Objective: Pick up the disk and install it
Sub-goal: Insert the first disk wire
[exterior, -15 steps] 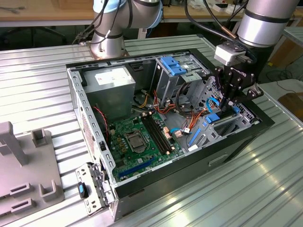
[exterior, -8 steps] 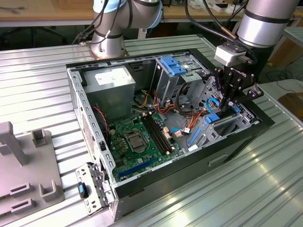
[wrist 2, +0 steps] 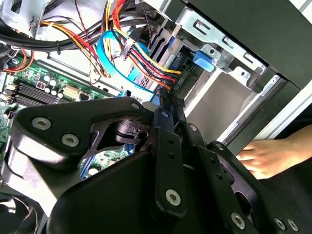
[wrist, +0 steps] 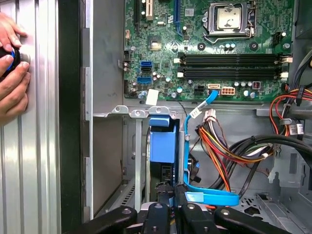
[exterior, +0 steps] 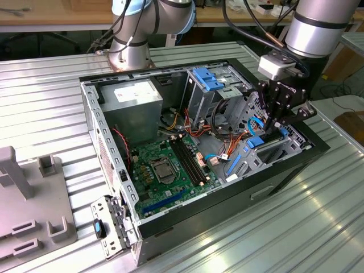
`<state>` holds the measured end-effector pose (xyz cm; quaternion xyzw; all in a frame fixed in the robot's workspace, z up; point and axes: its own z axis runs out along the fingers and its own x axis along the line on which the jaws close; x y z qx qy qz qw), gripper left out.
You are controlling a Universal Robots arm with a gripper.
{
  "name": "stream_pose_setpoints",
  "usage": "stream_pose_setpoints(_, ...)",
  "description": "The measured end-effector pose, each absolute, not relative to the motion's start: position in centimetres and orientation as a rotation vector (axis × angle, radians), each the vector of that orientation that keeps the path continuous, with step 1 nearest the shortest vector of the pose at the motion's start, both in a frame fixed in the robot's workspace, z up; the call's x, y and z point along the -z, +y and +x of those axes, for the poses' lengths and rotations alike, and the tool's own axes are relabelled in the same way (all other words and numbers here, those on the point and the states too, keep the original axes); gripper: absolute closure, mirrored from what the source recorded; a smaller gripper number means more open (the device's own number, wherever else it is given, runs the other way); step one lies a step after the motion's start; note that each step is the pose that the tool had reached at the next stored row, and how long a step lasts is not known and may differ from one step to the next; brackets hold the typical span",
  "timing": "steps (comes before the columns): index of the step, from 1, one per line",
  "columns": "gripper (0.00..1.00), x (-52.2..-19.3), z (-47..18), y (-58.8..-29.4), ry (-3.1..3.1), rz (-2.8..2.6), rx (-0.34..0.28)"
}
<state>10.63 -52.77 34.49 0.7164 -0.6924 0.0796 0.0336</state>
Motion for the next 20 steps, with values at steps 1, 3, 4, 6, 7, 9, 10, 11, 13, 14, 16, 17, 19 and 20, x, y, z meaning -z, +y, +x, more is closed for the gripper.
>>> stream_pose_setpoints(1, 0.84, -34.49, 10.64, -52.77, -2.117, 2.217, -0.245)
stream_pose_setpoints(3, 0.84, -34.48, 10.64, -52.77, -2.101, 2.234, -0.246)
stream_pose_setpoints(4, 0.84, -34.48, 10.64, -52.77, -2.1, 2.235, -0.246)
stream_pose_setpoints(6, 0.84, -34.48, 10.64, -52.77, -2.1, 2.236, -0.246)
stream_pose_setpoints(7, 0.84, -34.47, 10.64, -52.77, -2.1, 2.236, -0.246)
stream_pose_setpoints(9, 0.84, -34.42, 10.64, -52.79, -2.101, 2.237, -0.245)
stream_pose_setpoints(10, 0.84, -34.36, 10.64, -52.79, -2.103, 2.239, -0.241)
stream_pose_setpoints(11, 0.84, -34.36, 10.64, -52.79, -2.103, 2.239, -0.24)
stream_pose_setpoints(13, 0.84, -34.36, 10.64, -52.8, -2.104, 2.24, -0.239)
stream_pose_setpoints(14, 0.84, -34.4, 10.64, -52.81, -2.104, 2.24, -0.239)
stream_pose_setpoints(16, 0.84, -34.6, 10.64, -52.81, -2.104, 2.24, -0.239)
stream_pose_setpoints(17, 0.84, -34.67, 10.64, -52.81, -2.104, 2.24, -0.239)
stream_pose_setpoints(19, 0.84, -34.7, 10.64, -52.81, -2.105, 2.241, -0.238)
stream_pose_setpoints(20, 0.84, -34.71, 10.64, -52.84, -2.108, 2.244, -0.233)
